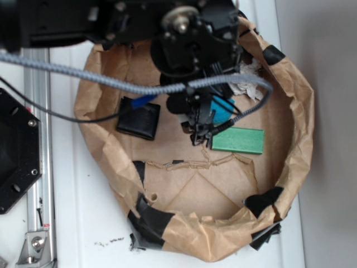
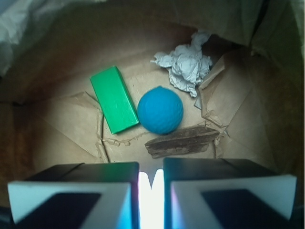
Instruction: Grab the wood chip.
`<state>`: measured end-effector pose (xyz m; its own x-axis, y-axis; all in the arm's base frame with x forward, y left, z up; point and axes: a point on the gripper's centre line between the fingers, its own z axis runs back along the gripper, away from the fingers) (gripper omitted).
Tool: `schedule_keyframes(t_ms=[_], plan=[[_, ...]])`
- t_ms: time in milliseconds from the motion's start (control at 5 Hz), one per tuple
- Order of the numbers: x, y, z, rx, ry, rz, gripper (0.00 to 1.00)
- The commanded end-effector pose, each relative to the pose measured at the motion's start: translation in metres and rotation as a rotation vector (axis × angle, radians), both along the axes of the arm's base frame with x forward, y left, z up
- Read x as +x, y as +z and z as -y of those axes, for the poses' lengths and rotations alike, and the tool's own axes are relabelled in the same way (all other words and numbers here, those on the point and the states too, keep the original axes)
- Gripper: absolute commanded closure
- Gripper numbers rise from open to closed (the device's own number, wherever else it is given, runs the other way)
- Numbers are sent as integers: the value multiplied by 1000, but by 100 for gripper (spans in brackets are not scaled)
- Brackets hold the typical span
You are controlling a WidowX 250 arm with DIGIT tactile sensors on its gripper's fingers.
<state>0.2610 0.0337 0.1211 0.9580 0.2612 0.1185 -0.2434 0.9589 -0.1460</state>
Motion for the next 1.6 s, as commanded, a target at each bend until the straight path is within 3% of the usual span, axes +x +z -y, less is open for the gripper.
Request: schedule_keyframes(t_ms=[0,200,400,600,800,1000,1200,1400], plan=[[-6,19,-3,57,5,59,100],[-10,10,-9,41,67,80,0],[-11,-8,-21,57,121,56,0],[-10,-26,-31,-6,234,72,0],[-2,-37,-42,28,299,76,0],[5,-33,-40,82,150,32,0],[10,-38,-32,87,-103,-30,0],[4,-52,-9,106,-359,-181,0]])
